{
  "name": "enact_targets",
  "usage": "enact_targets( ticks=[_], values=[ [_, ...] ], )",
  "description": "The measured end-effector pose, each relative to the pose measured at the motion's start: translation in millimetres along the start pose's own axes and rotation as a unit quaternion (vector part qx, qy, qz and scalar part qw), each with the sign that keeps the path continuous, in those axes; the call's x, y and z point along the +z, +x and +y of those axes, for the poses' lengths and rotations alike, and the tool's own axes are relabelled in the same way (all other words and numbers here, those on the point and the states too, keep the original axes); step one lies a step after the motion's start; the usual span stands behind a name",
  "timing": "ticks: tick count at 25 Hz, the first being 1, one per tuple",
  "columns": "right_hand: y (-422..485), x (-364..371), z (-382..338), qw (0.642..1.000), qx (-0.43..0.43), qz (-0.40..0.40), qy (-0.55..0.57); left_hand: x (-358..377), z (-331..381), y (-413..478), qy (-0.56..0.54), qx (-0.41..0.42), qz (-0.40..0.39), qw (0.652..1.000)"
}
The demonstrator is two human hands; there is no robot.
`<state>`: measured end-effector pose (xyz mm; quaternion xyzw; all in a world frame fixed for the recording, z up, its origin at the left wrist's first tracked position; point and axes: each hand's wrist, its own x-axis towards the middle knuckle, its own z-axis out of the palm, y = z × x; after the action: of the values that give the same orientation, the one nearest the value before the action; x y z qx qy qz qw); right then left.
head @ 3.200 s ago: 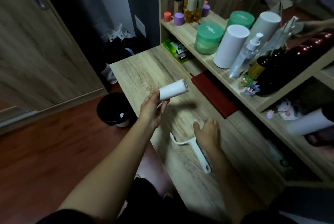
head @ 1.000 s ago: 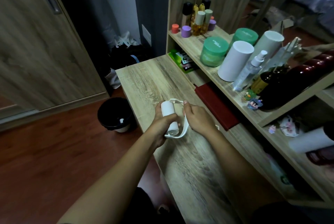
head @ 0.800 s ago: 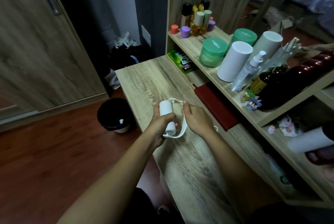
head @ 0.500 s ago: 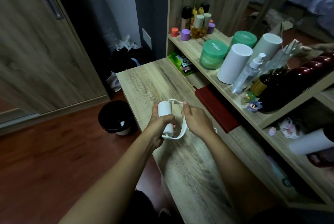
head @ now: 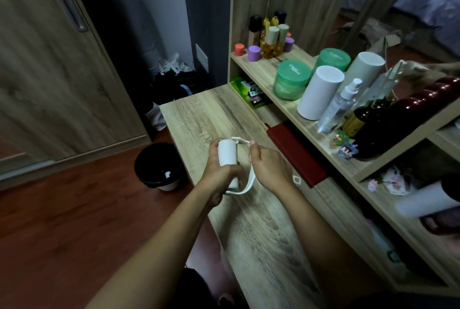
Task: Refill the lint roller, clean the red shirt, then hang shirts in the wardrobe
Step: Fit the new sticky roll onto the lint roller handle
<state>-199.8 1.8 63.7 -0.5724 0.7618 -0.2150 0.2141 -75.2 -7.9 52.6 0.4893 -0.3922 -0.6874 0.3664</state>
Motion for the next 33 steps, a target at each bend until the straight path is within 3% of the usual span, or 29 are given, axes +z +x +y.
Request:
enact_targets(
  ticks=[6,11,15,17,21,23,25,33],
  values=[
    [-8,6,-2,0.999,0.027,0.025,0.021,-7,10,-3,0.109,0.067,-0.019,0.992],
    [-12,10,-3,0.998,0.029,0.04,0.033,-11,11,-7,0.166,0.067,-0.049,0.983],
    [-16,7,-3,0.999,0.009,0.033,0.04,-10,8,-9,0.187,0.073,-0.028,0.979],
    [-17,2,1,0.995,0.008,0.011,0.104,-10,13,-8,0.236,0.06,-0.007,0.97],
    [-30,-1,19,0.957,-0.022,-0.14,0.254,-24,27,2,0.43,0.16,0.021,0.888],
    [-38,12,27,0.957,-0.078,-0.129,0.247,-30,33,9,0.512,0.224,0.038,0.828],
    [-42,22,29,0.965,-0.119,-0.068,0.225,-29,34,15,0.563,0.268,0.038,0.781],
    [-34,27,36,0.959,-0.147,-0.044,0.239,-25,33,21,0.576,0.342,0.011,0.742]
  ],
)
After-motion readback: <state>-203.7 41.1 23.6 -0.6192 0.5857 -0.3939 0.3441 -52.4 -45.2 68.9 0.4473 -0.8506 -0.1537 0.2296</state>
